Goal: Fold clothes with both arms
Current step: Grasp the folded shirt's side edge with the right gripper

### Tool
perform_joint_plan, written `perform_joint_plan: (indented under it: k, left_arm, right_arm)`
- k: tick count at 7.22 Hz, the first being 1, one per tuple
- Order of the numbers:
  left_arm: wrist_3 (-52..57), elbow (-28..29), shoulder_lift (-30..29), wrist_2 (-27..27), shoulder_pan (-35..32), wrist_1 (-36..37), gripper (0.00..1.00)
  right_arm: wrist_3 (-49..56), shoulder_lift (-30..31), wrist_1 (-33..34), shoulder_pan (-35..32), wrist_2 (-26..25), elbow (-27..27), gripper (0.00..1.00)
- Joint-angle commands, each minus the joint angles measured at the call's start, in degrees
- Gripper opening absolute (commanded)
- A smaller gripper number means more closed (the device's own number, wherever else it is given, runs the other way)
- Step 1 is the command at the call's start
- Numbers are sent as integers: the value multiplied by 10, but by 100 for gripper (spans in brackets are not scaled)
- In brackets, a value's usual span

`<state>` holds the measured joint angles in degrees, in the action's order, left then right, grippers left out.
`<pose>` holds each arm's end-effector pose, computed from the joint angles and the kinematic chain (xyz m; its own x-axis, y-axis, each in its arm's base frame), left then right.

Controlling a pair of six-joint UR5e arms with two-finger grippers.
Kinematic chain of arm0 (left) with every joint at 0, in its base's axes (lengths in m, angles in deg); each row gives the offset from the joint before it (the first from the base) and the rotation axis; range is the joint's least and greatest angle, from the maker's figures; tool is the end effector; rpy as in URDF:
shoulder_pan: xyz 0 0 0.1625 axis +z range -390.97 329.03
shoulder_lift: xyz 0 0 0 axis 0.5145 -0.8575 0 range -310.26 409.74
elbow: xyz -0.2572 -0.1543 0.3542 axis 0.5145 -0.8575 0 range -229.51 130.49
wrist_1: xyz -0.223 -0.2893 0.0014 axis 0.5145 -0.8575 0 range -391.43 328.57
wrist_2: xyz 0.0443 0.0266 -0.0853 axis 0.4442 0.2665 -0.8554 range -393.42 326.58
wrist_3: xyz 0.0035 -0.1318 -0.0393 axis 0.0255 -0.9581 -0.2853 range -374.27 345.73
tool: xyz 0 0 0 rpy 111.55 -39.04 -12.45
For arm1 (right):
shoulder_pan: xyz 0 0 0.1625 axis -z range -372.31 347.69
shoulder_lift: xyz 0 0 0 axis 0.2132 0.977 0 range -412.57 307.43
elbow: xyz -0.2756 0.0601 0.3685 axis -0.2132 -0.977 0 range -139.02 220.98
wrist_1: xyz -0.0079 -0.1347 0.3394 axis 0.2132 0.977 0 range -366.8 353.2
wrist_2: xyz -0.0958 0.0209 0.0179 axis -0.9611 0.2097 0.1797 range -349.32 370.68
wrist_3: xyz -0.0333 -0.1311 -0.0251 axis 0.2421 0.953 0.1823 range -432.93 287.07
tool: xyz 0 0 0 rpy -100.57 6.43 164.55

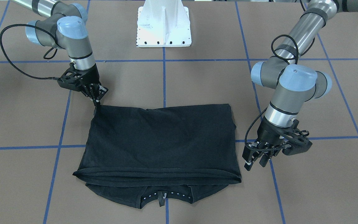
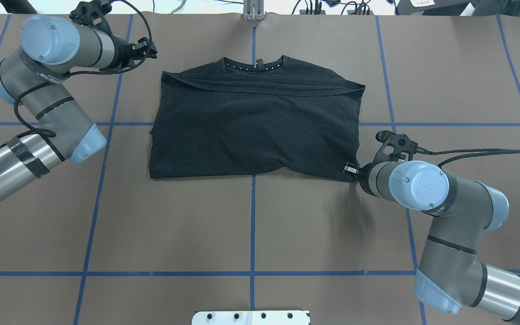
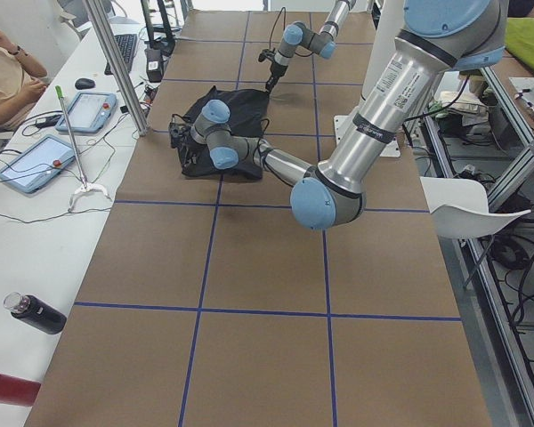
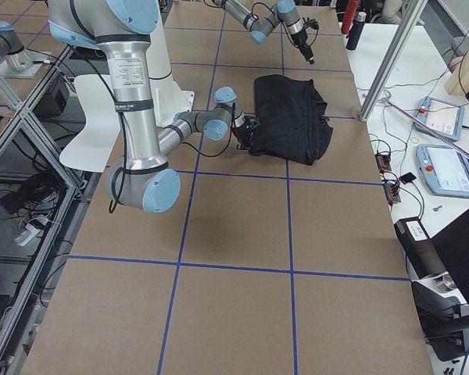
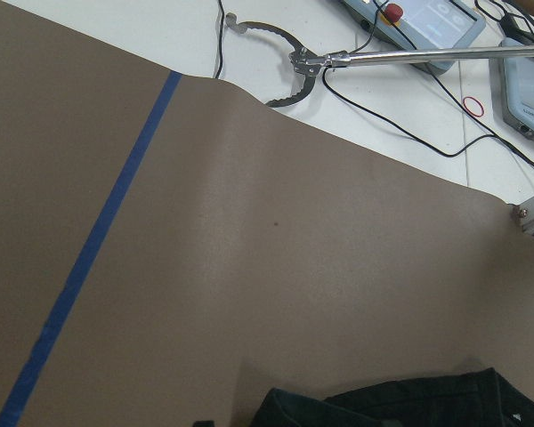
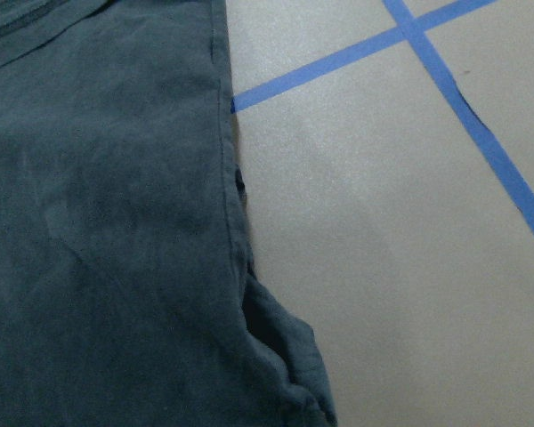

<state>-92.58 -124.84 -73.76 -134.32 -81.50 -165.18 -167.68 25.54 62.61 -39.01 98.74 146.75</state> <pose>0.3900 -0.6425 0.4134 0.4186 -0.1954 -0.8869 0.5785 0.8102 0.0945 -0.4434 -0.3775 0.4759 0.5537 0.3712 0.7454 -0.5193 0.8537 -0.0394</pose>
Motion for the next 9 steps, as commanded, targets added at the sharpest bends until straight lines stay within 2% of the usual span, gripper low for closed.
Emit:
perform_joint_plan:
  k: [1,3,4,5,6,8,9]
  left_arm:
    - [0,0,5,0,0,-3,70]
    - [0,0,5,0,0,-3,70]
    - [0,0,5,0,0,-3,70]
    - [-1,0,5,1,1,-3,70]
    - [-3,0,4,1,1,-3,69]
    - [-4,-1,4,1,1,-2,70]
    - [-4,-1,5,1,1,-2,69]
  right_arm:
    - [0,11,-2,-8,4,9,0]
    - [0,17,-2,-6,-3,20,0]
    - [-1,12,-1,-6,-3,19,54]
    - [-10,9,-1,-6,-17,14,99]
    - [-10,7,0,-3,-36,8,100]
    - [-7,6,-1,3,-36,7,100]
    - [-9,5,-1,4,-35,7,94]
